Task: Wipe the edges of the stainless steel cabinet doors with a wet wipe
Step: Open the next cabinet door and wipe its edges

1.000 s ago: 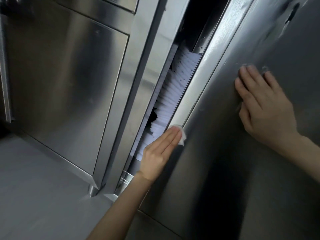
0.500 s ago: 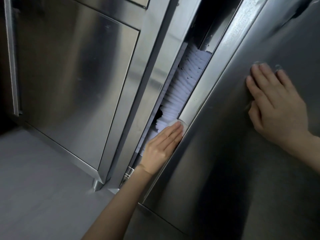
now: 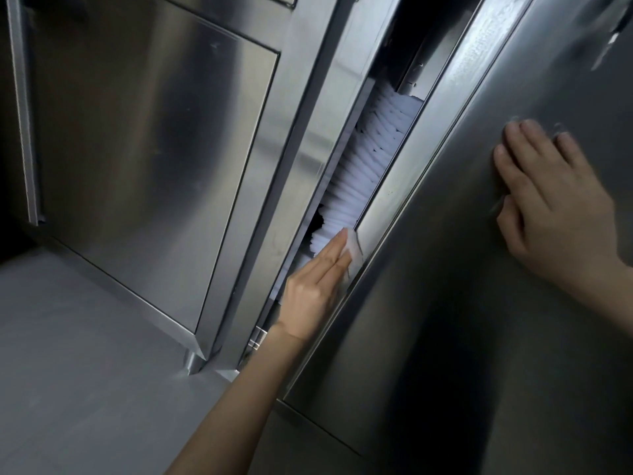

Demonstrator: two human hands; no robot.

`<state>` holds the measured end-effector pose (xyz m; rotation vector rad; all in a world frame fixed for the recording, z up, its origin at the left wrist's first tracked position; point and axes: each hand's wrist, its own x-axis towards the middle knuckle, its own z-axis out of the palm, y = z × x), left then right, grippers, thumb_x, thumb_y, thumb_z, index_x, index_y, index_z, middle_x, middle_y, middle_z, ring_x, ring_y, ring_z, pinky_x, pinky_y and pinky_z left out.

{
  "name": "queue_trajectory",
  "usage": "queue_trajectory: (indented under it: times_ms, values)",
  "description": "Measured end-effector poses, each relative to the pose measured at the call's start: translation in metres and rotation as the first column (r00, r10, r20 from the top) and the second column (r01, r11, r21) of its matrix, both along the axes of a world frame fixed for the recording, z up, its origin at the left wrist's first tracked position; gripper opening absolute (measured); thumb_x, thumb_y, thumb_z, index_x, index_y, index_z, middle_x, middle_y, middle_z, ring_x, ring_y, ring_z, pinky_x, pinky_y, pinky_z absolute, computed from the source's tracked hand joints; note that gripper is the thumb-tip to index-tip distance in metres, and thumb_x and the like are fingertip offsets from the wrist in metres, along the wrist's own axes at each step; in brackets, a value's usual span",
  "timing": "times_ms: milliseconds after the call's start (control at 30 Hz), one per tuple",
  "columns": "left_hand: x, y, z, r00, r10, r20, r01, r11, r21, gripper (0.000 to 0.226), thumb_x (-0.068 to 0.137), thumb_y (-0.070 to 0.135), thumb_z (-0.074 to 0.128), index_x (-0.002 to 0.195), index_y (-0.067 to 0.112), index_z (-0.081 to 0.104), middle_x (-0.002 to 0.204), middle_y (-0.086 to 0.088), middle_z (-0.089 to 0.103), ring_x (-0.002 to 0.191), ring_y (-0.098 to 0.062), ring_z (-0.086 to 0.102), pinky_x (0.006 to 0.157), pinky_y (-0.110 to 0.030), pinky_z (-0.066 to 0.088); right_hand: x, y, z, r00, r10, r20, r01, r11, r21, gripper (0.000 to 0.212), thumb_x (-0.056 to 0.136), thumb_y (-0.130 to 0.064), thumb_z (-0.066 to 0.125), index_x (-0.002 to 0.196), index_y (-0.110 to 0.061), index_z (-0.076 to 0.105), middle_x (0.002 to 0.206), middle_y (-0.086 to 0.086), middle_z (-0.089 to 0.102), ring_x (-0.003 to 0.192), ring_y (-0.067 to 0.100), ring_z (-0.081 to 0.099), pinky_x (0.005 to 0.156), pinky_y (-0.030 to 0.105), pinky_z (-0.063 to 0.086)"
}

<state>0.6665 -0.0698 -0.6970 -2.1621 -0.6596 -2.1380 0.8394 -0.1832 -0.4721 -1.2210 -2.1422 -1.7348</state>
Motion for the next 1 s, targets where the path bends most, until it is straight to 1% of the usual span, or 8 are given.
queue_trajectory:
  times_ms: [233, 433, 533, 767, 833, 900, 933, 1000]
  values:
    - [-0.011, -0.012, -0.027, 1.000, 0.010, -0.016, -0.010, 0.999, -0.052, 0.009, 0.082, 0.003, 0.075, 0.087, -0.005, 0.075, 0.115, -0.018, 0.068, 0.104, -0.021, 0.069, 0.102, -0.020, 0.045, 0.000, 0.001, -0.001, 1.000, -0.016, 0.001, 0.016, 1.000, 0.000, 0.046, 0.089, -0.004, 0.039, 0.132, 0.011, 0.043, 0.144, 0.028, 0.034, 0.136, 0.040, 0.032, 0.111, 0.055, 0.026]
    - [-0.006, -0.009, -0.003, 0.999, -0.009, 0.040, 0.011, 0.998, -0.061, 0.033, 0.079, -0.007, 0.075, 0.111, 0.000, 0.071, 0.114, -0.010, 0.071, 0.105, -0.019, 0.069, 0.095, -0.022, 0.051, 0.007, 0.004, 0.000, 1.000, -0.006, 0.007, 0.006, 1.000, -0.008, 0.049, 0.089, -0.006, 0.035, 0.136, 0.009, 0.037, 0.146, 0.028, 0.032, 0.138, 0.040, 0.029, 0.113, 0.053, 0.021]
    - [-0.002, -0.009, -0.005, 0.996, 0.011, 0.092, -0.004, 0.997, -0.074, 0.026, 0.079, -0.005, 0.076, 0.104, 0.000, 0.073, 0.107, -0.011, 0.073, 0.098, -0.019, 0.071, 0.094, -0.020, 0.048, 0.011, 0.008, -0.002, 1.000, 0.014, -0.011, -0.014, 1.000, -0.005, 0.051, 0.091, -0.008, 0.034, 0.140, 0.004, 0.032, 0.150, 0.024, 0.027, 0.141, 0.036, 0.023, 0.115, 0.052, 0.018]
    - [-0.011, -0.018, -0.035, 0.998, 0.029, 0.056, -0.017, 0.979, -0.201, 0.008, 0.078, -0.002, 0.076, 0.084, 0.003, 0.073, 0.082, -0.006, 0.074, 0.072, -0.019, 0.070, 0.068, -0.027, 0.054, 0.020, 0.012, -0.003, 0.999, 0.025, -0.021, -0.025, 1.000, -0.012, 0.055, 0.092, -0.010, 0.031, 0.145, -0.001, 0.025, 0.154, 0.019, 0.019, 0.144, 0.033, 0.017, 0.113, 0.056, 0.018]
    - [-0.011, -0.024, -0.027, 0.990, 0.012, 0.144, 0.050, 0.906, -0.420, 0.016, 0.076, 0.002, 0.079, 0.085, 0.010, 0.067, 0.072, 0.000, 0.068, 0.062, -0.015, 0.062, 0.059, -0.023, 0.047, 0.023, 0.014, -0.002, 1.000, 0.019, -0.014, -0.019, 1.000, -0.015, 0.055, 0.092, -0.011, 0.031, 0.145, -0.001, 0.025, 0.154, 0.018, 0.019, 0.143, 0.033, 0.018, 0.113, 0.055, 0.018]
    - [-0.012, -0.025, -0.017, 0.940, -0.065, 0.335, 0.272, 0.736, -0.620, 0.031, 0.075, 0.007, 0.081, 0.086, 0.023, 0.056, 0.080, 0.008, 0.064, 0.070, -0.008, 0.060, 0.064, -0.012, 0.046, 0.026, 0.014, -0.002, 1.000, 0.004, -0.013, -0.004, 1.000, -0.021, 0.056, 0.092, -0.012, 0.029, 0.147, -0.003, 0.022, 0.156, 0.016, 0.015, 0.144, 0.033, 0.016, 0.113, 0.056, 0.018]
    - [-0.011, -0.024, -0.015, 0.909, -0.104, 0.404, 0.365, 0.664, -0.652, 0.036, 0.075, 0.009, 0.082, 0.084, 0.028, 0.052, 0.083, 0.010, 0.062, 0.076, -0.006, 0.060, 0.067, -0.008, 0.045, 0.026, 0.015, -0.002, 1.000, 0.001, -0.018, -0.001, 1.000, -0.023, 0.056, 0.092, -0.012, 0.028, 0.147, -0.003, 0.021, 0.156, 0.014, 0.013, 0.144, 0.032, 0.015, 0.113, 0.057, 0.019]
    - [-0.010, -0.023, -0.015, 0.906, -0.140, 0.400, 0.390, 0.647, -0.655, 0.037, 0.076, 0.009, 0.081, 0.082, 0.031, 0.052, 0.087, 0.010, 0.061, 0.081, -0.002, 0.059, 0.069, -0.007, 0.045, 0.026, 0.015, -0.005, 0.999, 0.020, -0.036, -0.021, 1.000, -0.022, 0.056, 0.093, -0.012, 0.029, 0.148, -0.005, 0.019, 0.157, 0.012, 0.011, 0.144, 0.031, 0.014, 0.112, 0.058, 0.020]
